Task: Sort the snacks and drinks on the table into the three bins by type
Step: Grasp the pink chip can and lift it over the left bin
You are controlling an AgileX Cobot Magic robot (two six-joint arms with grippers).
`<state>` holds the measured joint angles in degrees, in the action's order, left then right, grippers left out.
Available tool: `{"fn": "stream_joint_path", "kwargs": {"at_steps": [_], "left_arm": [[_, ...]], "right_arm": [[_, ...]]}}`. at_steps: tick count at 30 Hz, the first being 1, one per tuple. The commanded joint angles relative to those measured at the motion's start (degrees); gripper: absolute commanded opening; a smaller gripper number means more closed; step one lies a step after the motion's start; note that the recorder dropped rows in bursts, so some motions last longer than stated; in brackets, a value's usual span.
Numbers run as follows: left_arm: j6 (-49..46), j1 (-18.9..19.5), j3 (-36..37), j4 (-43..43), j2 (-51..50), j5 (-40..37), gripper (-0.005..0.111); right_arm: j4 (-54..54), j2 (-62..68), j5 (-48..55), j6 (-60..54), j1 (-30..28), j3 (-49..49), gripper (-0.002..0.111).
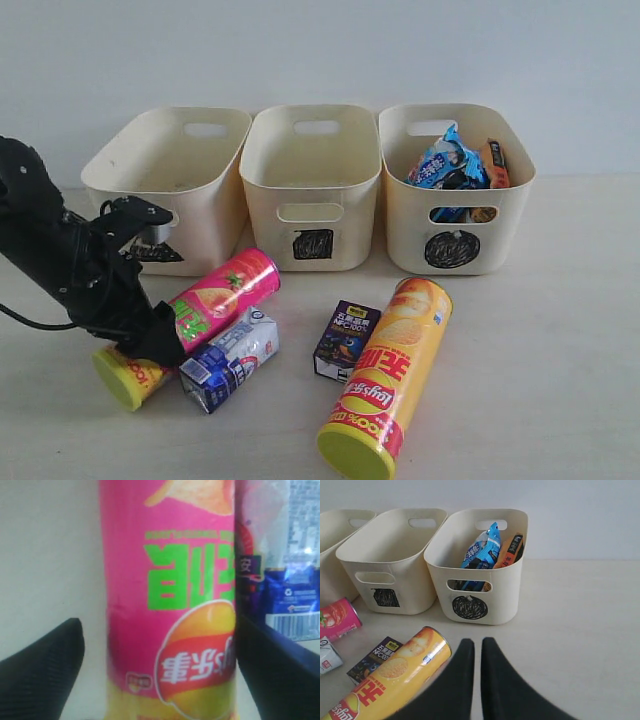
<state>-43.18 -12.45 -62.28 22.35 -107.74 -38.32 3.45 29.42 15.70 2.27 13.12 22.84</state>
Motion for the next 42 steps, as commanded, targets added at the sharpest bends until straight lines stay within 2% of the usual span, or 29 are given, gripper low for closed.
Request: {"fn": "stream_joint_path", "kwargs": {"at_steps": [1, 3, 9, 15, 22, 25, 29, 42], "left_arm": [[-0.4, -0.2, -0.3, 0.7, -1.8, 0.5, 0.069], [-0.4, -0.2, -0.3, 0.8, -2.0, 0.4, 0.057], [-0.4, -0.2, -0.4, 1.0, -1.6, -2.4, 0.005], [-0.4, -0.2, -0.4, 1.4, 1.0, -6.1, 0.005], [3.5, -0.2, -0.4, 1.8, 13.9, -11.4, 0.005], [7.2, -0.2, -0.4, 1.8, 20.0, -9.7, 0.005], [17.7, -0.1, -3.1, 1.8, 23.7, -5.1, 0.005], [24.3, -0.1, -16.7, -1.1, 19.5, 0.3, 0.004]], "right_arm": [[-0.3, -0.2, -0.6, 0.1, 0.1, -0.1, 0.001], [-0.3, -0.2, -0.6, 0.1, 0.1, -0.1, 0.001], [-0.3, -0.2, -0.6, -0.1, 0.1, -0.1, 0.001], [-0.3, -0.2, -0.7, -0.1, 0.1, -0.1, 0.001], [-0.3, -0.2, -1.2, -0.1, 0.1, -0.1, 0.001], [-0.3, -0.2, -1.2, -0.1, 0.1, -0.1, 0.001], [-0.3, -0.2, -1.2, -0.1, 0.1, -0.1, 0.001], [-0.3, -0.2, -1.2, 0.1, 0.1, -0.1, 0.001]]}}
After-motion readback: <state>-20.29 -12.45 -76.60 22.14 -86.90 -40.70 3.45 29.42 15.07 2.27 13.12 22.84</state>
